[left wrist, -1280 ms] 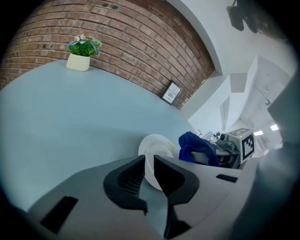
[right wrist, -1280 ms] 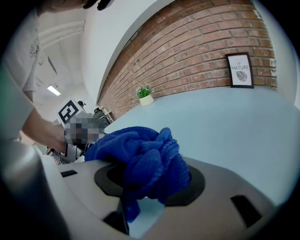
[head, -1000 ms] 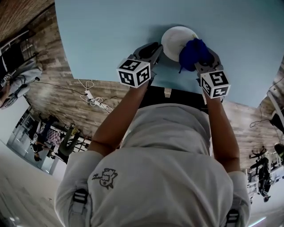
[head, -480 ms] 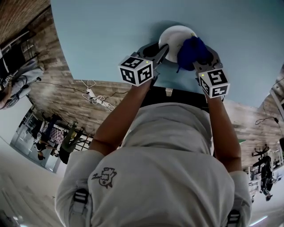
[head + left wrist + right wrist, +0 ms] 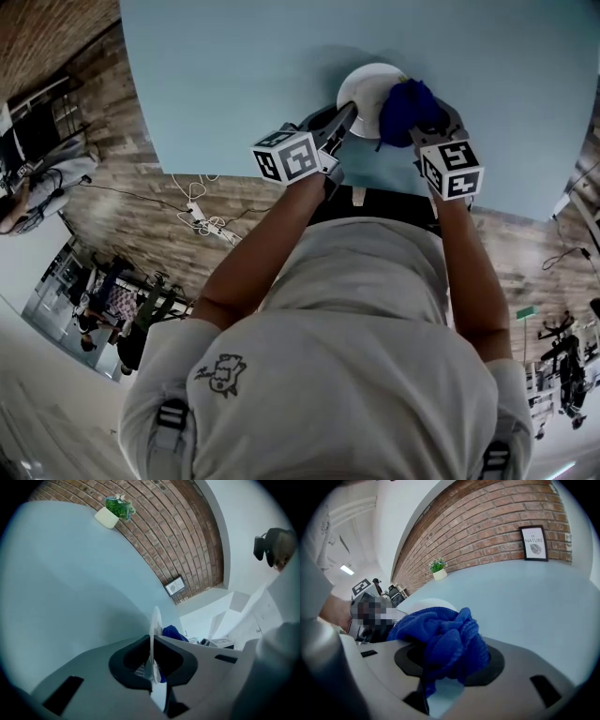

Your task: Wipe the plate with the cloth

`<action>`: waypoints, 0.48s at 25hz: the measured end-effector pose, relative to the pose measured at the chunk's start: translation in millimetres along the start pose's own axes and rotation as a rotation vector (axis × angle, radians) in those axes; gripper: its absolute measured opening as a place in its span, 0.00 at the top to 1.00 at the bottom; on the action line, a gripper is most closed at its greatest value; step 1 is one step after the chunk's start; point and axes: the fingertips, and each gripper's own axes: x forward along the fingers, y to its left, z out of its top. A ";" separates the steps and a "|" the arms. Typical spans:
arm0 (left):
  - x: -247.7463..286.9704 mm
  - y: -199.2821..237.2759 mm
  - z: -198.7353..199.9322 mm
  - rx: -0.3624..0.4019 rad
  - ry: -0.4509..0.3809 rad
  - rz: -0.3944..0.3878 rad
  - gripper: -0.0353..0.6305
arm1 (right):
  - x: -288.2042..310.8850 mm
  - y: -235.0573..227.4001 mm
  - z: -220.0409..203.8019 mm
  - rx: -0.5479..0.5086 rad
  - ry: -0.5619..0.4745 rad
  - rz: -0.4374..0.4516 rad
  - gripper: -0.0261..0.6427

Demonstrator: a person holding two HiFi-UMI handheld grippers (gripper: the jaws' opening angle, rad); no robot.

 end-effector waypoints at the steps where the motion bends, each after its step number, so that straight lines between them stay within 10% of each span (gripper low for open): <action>1: -3.7 -5.7 -0.6 0.010 0.006 -0.007 0.91 | -4.9 0.7 4.7 -0.023 -0.002 -0.016 0.72; 12: -63.9 -73.4 8.0 0.160 -0.008 -0.142 0.91 | -38.9 109.1 107.0 -0.347 -0.169 -0.004 0.72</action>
